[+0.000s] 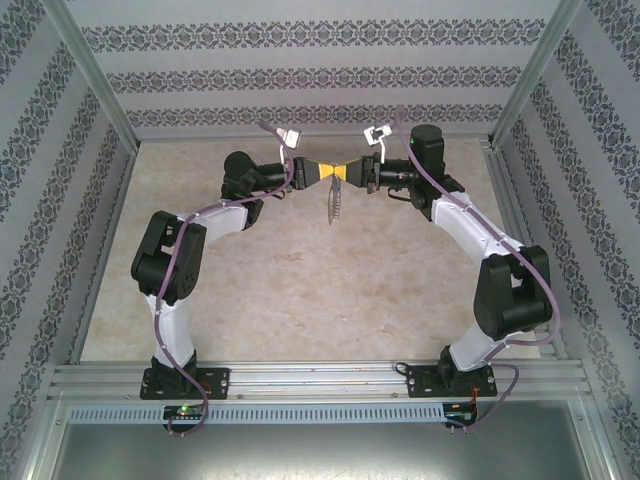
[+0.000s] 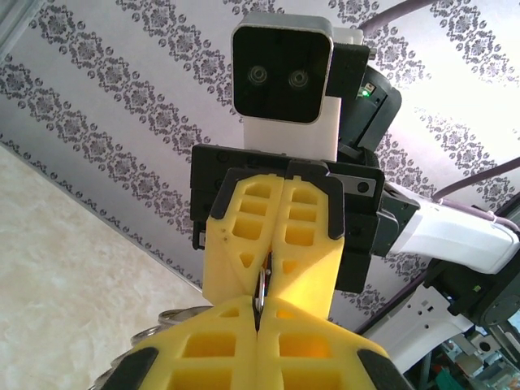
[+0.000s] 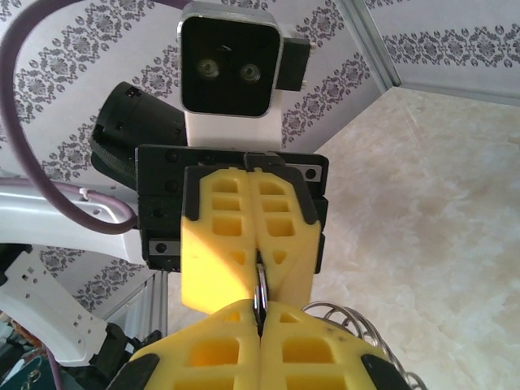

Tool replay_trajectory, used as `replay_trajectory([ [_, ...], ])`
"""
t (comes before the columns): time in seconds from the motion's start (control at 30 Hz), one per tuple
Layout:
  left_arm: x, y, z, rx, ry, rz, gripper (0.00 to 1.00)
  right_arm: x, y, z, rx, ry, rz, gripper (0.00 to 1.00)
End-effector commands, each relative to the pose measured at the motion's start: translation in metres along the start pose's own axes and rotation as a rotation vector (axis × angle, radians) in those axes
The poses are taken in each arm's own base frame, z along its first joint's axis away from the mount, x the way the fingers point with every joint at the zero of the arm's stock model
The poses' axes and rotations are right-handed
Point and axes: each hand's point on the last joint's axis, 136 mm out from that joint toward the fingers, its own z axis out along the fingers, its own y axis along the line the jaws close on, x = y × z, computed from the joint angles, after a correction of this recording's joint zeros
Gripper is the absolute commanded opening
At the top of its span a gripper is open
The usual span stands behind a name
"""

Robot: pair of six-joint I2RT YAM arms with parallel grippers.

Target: Put the keys on the keyring

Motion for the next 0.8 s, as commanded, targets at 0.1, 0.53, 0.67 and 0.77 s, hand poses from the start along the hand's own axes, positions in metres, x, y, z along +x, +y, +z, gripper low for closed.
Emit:
replay_trajectory([
  [0.1,-0.016,-0.025,0.007,0.05,-0.091,0.1,0.0,-0.006,0.006,-0.008,-0.008,-0.051,-0.029,0.29],
  [0.53,-0.024,-0.038,0.001,0.012,-0.155,0.17,0.0,-0.006,0.018,-0.038,0.065,-0.19,-0.049,0.44],
  [0.67,-0.027,-0.041,-0.001,0.02,-0.171,0.17,0.0,-0.006,0.016,-0.036,0.065,-0.216,-0.046,0.46],
  [0.77,-0.028,-0.043,-0.001,0.024,-0.177,0.169,0.0,-0.009,0.015,-0.032,0.046,-0.241,-0.041,0.46],
])
